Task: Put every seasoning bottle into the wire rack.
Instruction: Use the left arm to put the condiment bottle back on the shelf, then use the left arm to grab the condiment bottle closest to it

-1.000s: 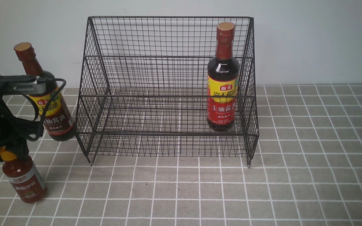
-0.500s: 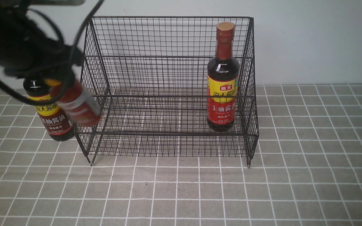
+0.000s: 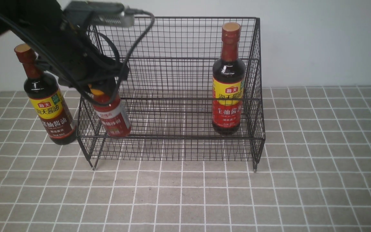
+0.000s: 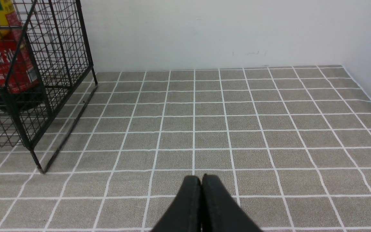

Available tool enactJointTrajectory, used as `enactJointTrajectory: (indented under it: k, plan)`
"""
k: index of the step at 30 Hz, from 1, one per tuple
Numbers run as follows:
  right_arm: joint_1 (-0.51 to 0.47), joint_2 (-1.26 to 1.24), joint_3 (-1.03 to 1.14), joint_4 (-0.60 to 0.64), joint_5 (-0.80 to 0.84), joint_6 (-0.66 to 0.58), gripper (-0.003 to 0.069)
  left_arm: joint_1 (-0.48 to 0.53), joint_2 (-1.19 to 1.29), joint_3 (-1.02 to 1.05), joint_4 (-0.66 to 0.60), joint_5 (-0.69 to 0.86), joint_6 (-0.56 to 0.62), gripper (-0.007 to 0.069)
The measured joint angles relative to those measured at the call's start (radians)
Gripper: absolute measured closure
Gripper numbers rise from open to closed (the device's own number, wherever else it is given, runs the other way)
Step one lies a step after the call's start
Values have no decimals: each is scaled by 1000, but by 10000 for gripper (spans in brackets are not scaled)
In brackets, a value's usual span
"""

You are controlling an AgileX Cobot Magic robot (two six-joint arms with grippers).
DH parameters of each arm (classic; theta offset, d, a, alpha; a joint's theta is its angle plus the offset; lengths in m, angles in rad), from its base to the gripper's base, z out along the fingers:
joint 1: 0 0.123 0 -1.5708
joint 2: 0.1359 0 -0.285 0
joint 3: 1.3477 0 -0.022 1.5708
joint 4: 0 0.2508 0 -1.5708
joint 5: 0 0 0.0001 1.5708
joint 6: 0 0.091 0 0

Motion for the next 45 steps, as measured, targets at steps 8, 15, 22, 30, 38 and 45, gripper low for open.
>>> enactJointTrajectory:
  k: [8, 15, 22, 30, 38, 45]
  plan:
    - [0, 0, 0, 0, 0, 0, 672, 0, 76, 0, 0, -4, 8, 337]
    - [0, 0, 0, 0, 0, 0, 672, 0, 94, -6, 1, -18, 8, 285]
    - [0, 0, 0, 0, 0, 0, 672, 0, 94, -45, 10, 44, 8, 111]
    - [0, 0, 0, 0, 0, 0, 672, 0, 51, -318, 205, 243, -7, 359]
    - [0, 0, 0, 0, 0, 0, 672, 117, -45, -445, 156, 266, -37, 610]
    - [0, 0, 0, 0, 0, 0, 672, 300, -18, -446, 38, 268, -33, 611]
